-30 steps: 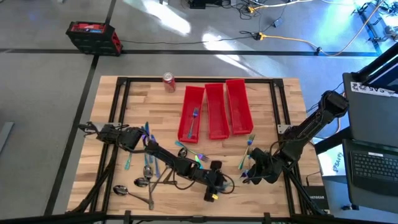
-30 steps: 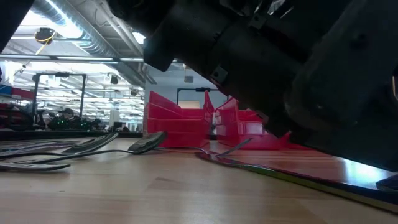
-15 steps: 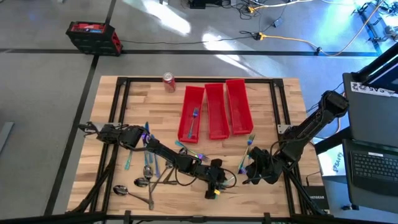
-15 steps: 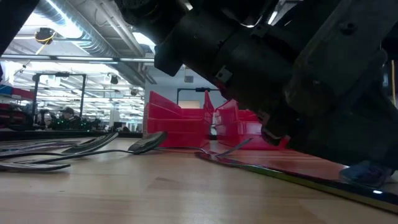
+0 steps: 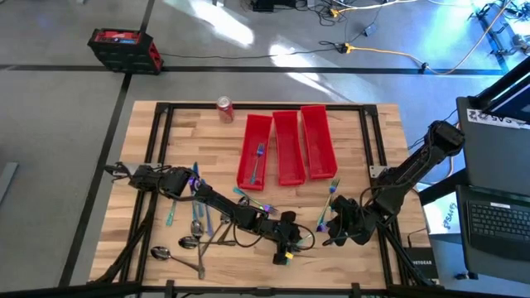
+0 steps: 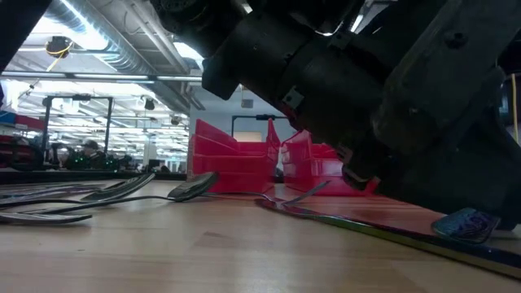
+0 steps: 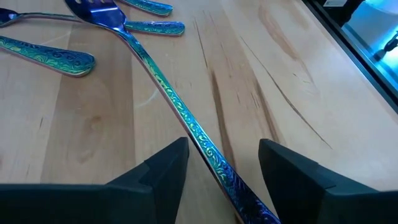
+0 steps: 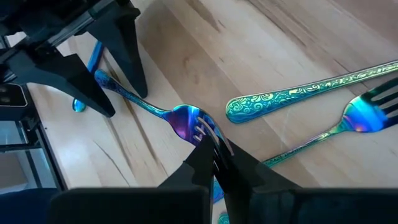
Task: Sort silverware
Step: Put the purple fork into the left red bin
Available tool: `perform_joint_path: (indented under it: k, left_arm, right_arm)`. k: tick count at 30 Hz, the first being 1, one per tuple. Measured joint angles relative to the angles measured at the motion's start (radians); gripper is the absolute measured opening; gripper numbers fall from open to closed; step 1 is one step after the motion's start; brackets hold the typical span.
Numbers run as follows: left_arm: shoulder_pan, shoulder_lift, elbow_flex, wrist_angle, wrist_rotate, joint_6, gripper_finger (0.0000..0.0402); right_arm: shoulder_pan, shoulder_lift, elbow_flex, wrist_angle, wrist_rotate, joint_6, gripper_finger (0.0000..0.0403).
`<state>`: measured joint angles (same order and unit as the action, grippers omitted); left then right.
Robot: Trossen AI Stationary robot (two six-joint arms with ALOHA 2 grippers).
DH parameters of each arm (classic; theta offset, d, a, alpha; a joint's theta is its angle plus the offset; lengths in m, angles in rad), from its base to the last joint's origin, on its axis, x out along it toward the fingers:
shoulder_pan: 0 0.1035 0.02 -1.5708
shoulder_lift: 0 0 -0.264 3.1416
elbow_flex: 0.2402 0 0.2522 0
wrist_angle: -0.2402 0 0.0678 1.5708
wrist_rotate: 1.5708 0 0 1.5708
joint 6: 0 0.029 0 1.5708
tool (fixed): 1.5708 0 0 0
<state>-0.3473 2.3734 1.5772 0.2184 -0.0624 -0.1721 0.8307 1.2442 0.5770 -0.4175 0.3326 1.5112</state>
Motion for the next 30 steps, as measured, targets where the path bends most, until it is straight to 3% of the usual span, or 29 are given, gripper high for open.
perform_joint_path:
  k: [15,26,30]
  left_arm:
    - [0.001,0.0,0.001,-0.002,0.007,0.014,0.0184]
    - [0.023,-0.002,0.001,0.003,0.074,-0.036,0.0067]
    - [0.03,-0.004,0.001,0.002,0.105,-0.057,0.0051]
  right_arm:
    - [0.0,-0.056,0.0,-0.047,-0.01,-0.017,0.0001]
    - [0.002,-0.057,0.0,-0.046,0.017,-0.077,0.0]
    - [0.003,-0.057,0.001,-0.044,0.003,-0.106,0.0]
